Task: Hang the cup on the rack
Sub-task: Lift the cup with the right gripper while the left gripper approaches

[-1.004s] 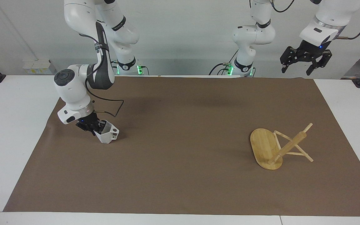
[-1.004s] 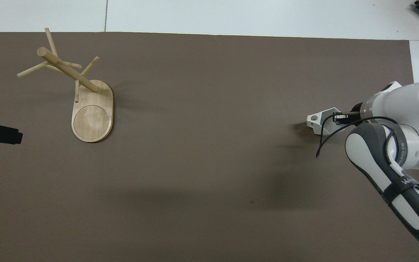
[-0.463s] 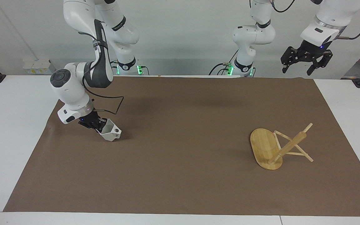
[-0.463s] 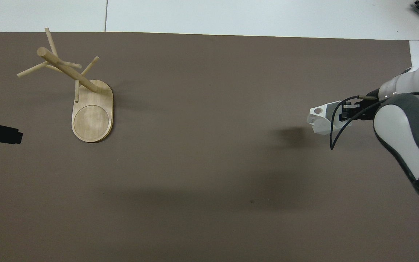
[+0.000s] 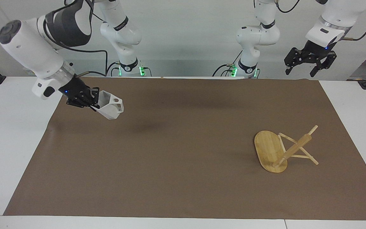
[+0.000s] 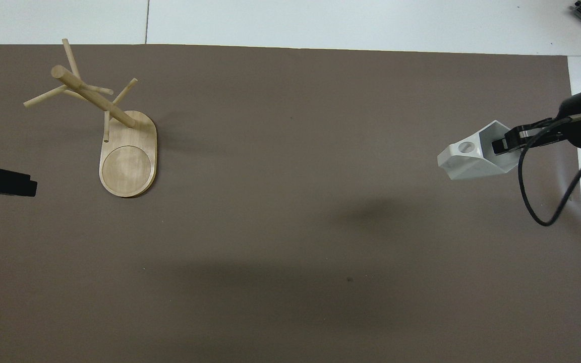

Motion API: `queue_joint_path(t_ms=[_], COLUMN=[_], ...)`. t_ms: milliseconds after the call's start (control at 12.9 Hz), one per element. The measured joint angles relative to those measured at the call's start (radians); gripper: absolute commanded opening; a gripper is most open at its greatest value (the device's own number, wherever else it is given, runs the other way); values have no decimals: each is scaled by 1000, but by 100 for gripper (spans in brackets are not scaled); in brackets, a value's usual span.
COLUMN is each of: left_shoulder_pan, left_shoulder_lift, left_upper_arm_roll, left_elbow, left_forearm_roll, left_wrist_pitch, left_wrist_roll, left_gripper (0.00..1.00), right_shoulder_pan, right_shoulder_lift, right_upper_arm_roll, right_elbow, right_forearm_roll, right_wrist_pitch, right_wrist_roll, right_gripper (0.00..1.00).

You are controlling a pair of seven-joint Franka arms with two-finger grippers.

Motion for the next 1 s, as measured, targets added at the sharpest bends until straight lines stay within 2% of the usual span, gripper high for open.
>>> queue_joint_path(t_ms=[154,386,618,1004], left_shoulder_pan=[0,0,0,-1], left_shoulder_lift=[9,27,57,97], left_upper_arm_roll=[0,-1,0,-7], left_elbow=[-1,8,48,89], left_forearm_roll=[-42,-120,-235,-385], left_wrist_pitch=[0,1,2,16], left_wrist_roll=[-50,-179,-387,-827], left_gripper=[100,100,100,100], right_shoulder_pan=[2,6,50,243], right_shoulder_lift=[-45,-60,-57,-52], right_upper_arm_roll=[4,13,54,64], right_elbow=[10,10,4,-28], right_forearm_roll=[141,348,389,389], right_wrist_pitch=[-39,-68,-24,201], right_wrist_roll=[-6,-8,-4,212], right_gripper=[0,0,0,0])
